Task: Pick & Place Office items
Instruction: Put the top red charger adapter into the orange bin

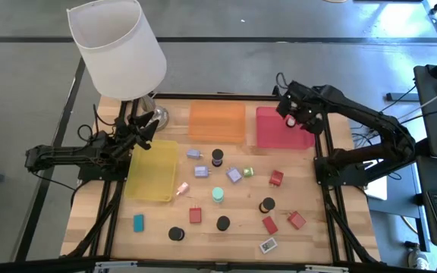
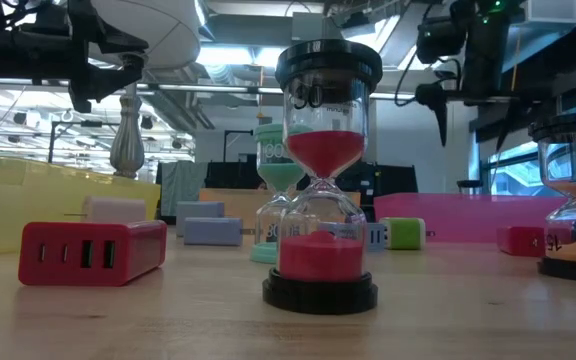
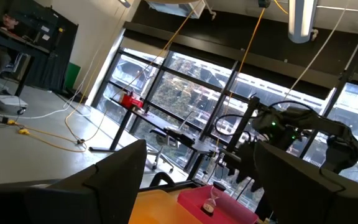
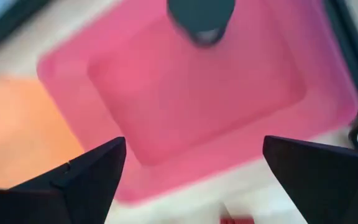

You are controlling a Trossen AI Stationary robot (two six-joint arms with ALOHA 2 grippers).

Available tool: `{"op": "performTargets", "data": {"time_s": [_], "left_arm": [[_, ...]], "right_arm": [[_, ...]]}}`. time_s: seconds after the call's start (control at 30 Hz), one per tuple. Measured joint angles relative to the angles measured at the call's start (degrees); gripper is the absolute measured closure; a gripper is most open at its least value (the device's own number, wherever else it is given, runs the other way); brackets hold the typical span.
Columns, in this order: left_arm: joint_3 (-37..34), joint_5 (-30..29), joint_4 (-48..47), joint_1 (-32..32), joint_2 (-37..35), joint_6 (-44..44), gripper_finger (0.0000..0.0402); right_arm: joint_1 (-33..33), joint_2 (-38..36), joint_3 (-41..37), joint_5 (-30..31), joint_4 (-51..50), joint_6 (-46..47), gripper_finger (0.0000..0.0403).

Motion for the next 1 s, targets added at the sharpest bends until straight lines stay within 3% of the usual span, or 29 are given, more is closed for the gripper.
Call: {"op": "performTargets", "data": {"time_s": [0.57, 1.0], "left_arm": [[0.0, 0.0, 0.01, 0.02, 0.02, 0.0, 0.0107], [-0.02, 0.0, 0.02, 0.0, 0.0, 0.0, 0.0107]], "right_arm": [[18.62, 0.02, 0.0, -0.65, -1.48, -9.93, 0.002], [30.77, 4.53, 0.0, -1.45, -1.95, 16.59, 0.0021]]}}
